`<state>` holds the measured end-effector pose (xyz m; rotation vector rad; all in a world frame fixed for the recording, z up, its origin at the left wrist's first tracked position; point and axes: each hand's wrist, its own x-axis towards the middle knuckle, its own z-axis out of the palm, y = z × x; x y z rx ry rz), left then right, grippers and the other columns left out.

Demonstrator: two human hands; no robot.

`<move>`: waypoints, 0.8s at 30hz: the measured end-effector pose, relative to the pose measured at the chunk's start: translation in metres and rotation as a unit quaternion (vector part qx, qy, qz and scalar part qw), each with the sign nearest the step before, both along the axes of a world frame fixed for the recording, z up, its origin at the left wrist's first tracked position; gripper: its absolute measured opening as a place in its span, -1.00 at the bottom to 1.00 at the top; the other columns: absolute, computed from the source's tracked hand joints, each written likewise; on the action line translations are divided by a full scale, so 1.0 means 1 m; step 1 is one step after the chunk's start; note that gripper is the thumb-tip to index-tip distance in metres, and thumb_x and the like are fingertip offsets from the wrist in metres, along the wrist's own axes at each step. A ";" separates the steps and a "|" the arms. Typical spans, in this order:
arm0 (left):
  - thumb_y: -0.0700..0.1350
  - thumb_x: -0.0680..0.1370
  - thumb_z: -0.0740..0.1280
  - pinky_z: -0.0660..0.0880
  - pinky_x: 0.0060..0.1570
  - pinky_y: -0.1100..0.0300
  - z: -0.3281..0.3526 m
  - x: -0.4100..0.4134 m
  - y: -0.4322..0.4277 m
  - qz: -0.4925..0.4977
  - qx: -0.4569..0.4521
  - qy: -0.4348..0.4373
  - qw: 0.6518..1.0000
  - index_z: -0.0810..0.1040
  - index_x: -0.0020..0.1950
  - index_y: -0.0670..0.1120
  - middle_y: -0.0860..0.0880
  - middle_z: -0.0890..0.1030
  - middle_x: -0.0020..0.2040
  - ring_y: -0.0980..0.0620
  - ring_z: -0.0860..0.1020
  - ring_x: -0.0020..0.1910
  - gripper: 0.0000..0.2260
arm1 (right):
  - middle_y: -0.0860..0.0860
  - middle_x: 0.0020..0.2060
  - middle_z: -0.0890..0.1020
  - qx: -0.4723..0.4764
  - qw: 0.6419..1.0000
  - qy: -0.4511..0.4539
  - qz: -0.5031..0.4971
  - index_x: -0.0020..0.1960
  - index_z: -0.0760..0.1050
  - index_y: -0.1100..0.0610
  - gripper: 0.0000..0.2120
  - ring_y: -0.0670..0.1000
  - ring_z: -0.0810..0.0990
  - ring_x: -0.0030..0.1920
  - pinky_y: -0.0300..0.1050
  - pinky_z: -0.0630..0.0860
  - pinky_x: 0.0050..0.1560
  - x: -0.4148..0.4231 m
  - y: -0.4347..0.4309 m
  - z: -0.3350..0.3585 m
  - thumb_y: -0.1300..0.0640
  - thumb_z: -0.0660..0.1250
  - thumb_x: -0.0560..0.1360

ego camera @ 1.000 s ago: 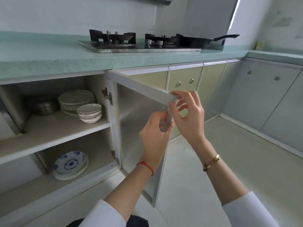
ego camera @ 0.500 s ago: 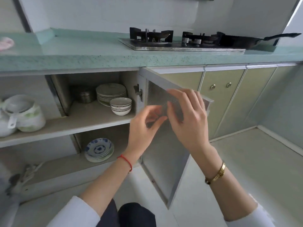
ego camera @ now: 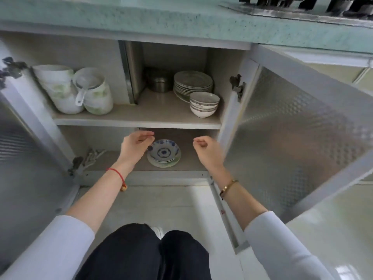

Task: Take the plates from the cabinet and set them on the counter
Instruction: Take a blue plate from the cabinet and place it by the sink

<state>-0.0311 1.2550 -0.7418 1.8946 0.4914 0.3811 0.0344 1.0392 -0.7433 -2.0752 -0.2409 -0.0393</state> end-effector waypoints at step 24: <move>-0.04 0.55 0.37 0.51 0.21 0.01 -0.282 0.198 0.125 -0.002 0.107 0.199 0.974 0.53 0.37 -0.08 -0.23 0.61 0.24 -0.23 0.57 0.21 -0.61 | 0.28 0.13 0.63 -0.175 0.976 0.119 0.058 0.19 0.52 0.37 -0.69 0.26 0.56 0.17 -0.01 0.44 0.16 0.228 0.131 -0.282 0.17 0.35 0.54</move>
